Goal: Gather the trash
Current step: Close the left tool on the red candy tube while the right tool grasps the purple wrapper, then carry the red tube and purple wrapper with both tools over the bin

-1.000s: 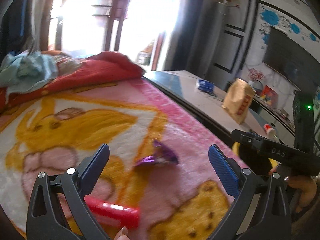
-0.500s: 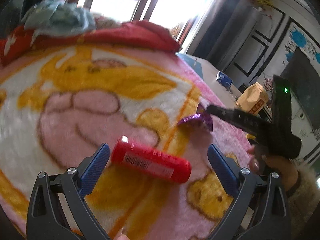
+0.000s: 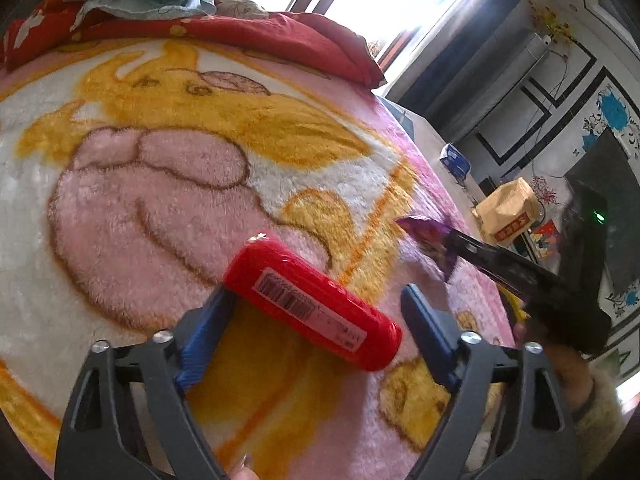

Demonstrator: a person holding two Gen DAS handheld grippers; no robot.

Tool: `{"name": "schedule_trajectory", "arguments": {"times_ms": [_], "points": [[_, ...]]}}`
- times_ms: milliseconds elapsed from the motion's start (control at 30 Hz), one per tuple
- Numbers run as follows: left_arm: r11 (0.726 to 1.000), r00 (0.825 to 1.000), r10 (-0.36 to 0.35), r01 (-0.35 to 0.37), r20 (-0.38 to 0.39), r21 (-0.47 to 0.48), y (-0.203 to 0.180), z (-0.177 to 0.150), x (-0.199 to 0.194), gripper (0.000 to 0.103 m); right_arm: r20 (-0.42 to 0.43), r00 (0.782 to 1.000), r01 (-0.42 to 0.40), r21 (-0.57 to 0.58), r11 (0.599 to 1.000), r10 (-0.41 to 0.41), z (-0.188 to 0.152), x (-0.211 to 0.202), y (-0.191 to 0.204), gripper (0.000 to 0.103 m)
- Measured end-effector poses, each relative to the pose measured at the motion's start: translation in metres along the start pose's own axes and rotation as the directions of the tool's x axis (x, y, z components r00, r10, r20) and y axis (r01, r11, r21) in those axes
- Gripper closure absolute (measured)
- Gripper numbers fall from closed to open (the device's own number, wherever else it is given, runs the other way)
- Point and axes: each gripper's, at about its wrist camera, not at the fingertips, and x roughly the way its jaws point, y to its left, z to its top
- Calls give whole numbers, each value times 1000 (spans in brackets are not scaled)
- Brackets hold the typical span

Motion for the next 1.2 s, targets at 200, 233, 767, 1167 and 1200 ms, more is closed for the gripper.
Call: {"name": "schedule_trajectory", "arguments": {"times_ms": [200,233,767,1167,1200], "points": [[999,999,39,-39,10,31,-4,10,12,51,46,998,30,31,999,-31,-3,-27,-21,94],[998,999,41,-41,9,38,-6,11,14,52,53,998,35,38,999,-37,-3,-32,-25,94],[947,985,-166,172,-48,271,-117,16,42,74,156,967,173,179,969,-201,-15,-103,-101,95],[869,953,-281,301,-110,393,-196,0,52,74,182,908,291,373,881,-377,-34,-155,-181,95],[864,951,-286,308,-114,398,-201,-2,54,74,179,903,300,389,871,-391,-37,-159,-188,95]]}}
